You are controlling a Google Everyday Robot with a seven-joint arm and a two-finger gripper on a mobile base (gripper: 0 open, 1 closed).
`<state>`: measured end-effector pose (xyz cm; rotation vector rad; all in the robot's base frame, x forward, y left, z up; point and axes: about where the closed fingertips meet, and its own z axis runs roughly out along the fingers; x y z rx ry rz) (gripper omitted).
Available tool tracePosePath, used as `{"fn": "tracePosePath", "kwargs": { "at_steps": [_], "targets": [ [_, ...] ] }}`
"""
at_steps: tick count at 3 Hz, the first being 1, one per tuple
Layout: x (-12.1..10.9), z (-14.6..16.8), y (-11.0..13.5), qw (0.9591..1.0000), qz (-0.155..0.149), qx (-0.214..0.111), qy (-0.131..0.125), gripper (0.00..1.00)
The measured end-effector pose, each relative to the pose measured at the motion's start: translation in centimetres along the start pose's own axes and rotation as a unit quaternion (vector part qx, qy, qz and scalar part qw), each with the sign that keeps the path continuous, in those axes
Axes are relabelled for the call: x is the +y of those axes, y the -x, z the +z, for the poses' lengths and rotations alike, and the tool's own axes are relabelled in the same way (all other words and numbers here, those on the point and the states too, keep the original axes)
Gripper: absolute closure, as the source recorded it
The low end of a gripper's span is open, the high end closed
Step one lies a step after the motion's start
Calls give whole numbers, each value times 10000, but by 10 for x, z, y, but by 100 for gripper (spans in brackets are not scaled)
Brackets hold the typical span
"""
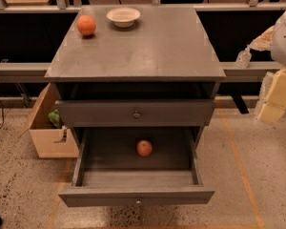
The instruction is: Pick apple from middle drawer and place on counter
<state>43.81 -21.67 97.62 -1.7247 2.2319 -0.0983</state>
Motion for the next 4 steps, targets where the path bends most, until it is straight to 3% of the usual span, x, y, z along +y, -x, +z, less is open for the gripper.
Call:
{"fn": "tracePosePath", "kwargs": {
  "at_steps": [1, 2, 3, 4],
  "targets": [
    [0, 0, 0, 10000, 1, -2, -1, 0],
    [-5, 46, 15, 9948, 454, -888, 227, 0],
    [12, 114, 22, 9763, 931, -1845, 637, 0],
    [24, 158, 48, 9590, 1043, -2559, 629, 0]
  ]
}}
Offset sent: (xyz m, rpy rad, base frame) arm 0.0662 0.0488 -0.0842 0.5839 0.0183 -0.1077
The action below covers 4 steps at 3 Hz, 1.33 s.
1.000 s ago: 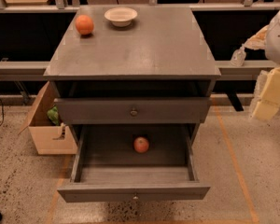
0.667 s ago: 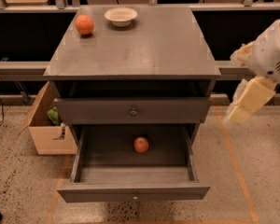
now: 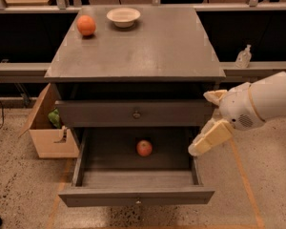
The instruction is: Pick apple from middle drawer and place on counter
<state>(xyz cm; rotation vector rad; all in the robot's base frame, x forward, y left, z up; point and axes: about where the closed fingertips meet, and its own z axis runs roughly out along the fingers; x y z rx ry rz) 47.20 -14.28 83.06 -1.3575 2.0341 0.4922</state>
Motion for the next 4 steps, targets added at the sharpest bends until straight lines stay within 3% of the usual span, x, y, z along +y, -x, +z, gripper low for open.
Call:
{"fn": "tracePosePath", "kwargs": {
  "at_steps": [1, 2, 3, 4],
  "targets": [
    [15, 46, -4, 9998, 87, -99, -170, 0],
    [5, 53, -4, 9988, 104, -169, -448, 0],
    [5, 53, -4, 9988, 102, -171, -451, 0],
    [10, 86, -20, 9981, 252, -363, -428, 0]
  ]
}}
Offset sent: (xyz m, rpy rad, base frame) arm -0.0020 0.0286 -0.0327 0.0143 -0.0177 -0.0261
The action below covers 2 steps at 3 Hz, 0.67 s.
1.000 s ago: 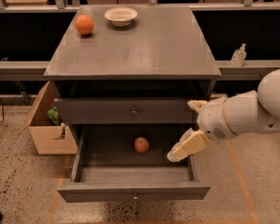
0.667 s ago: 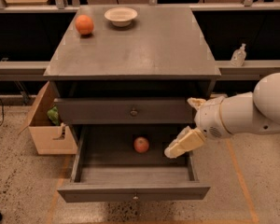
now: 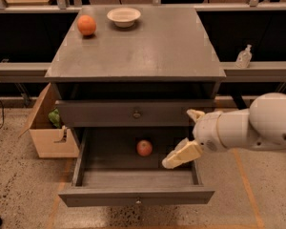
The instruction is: Pick apple from middle drawer and place on counter
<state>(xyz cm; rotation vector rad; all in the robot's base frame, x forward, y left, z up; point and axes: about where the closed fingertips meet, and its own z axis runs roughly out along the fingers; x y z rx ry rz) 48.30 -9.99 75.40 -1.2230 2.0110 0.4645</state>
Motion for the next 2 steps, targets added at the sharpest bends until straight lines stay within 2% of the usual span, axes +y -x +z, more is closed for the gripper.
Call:
{"fn": "tracePosePath", "kwargs": {
  "at_steps": [1, 2],
  "targets": [
    [18, 57, -43, 9991, 350, -242, 58, 0],
    [22, 100, -70, 9980, 470, -409, -142, 0]
  ]
}}
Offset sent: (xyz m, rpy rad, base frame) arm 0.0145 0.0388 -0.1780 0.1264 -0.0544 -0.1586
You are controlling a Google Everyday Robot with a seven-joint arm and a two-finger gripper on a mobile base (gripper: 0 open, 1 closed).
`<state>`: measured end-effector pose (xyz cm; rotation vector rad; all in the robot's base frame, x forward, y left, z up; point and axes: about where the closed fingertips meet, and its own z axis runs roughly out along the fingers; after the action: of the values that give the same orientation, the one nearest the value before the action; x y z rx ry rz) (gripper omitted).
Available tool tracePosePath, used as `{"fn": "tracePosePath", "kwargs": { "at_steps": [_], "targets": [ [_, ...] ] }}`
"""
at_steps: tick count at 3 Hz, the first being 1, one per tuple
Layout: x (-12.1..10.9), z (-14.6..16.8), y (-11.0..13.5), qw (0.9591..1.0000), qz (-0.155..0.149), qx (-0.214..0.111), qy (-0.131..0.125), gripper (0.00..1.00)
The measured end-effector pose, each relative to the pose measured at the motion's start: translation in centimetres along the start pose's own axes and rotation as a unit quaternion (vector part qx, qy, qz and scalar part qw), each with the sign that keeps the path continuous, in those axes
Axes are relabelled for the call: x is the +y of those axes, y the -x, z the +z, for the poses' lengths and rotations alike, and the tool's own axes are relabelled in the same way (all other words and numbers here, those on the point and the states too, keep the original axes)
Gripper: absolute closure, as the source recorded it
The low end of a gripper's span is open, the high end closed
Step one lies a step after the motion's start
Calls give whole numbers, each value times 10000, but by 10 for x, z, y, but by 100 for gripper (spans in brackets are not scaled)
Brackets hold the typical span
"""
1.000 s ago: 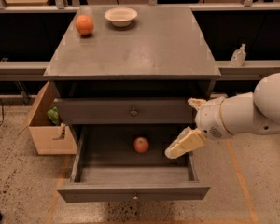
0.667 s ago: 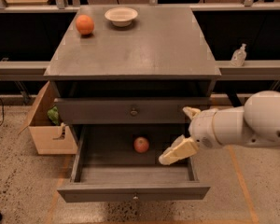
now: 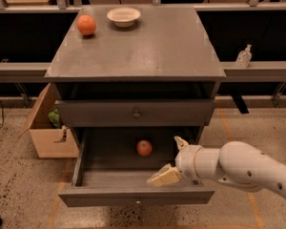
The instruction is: Pick apple from middle drawer and place on counter
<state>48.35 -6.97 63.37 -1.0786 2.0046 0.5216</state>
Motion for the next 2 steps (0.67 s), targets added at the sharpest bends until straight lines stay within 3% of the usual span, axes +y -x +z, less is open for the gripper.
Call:
{"fn": "tracePosePath", "kwargs": {
  "at_steps": [1, 2],
  "targets": [
    [-19, 31, -16, 9990, 86, 21, -436, 0],
    [-41, 35, -9, 9961, 52, -80, -875, 0]
  ]
}}
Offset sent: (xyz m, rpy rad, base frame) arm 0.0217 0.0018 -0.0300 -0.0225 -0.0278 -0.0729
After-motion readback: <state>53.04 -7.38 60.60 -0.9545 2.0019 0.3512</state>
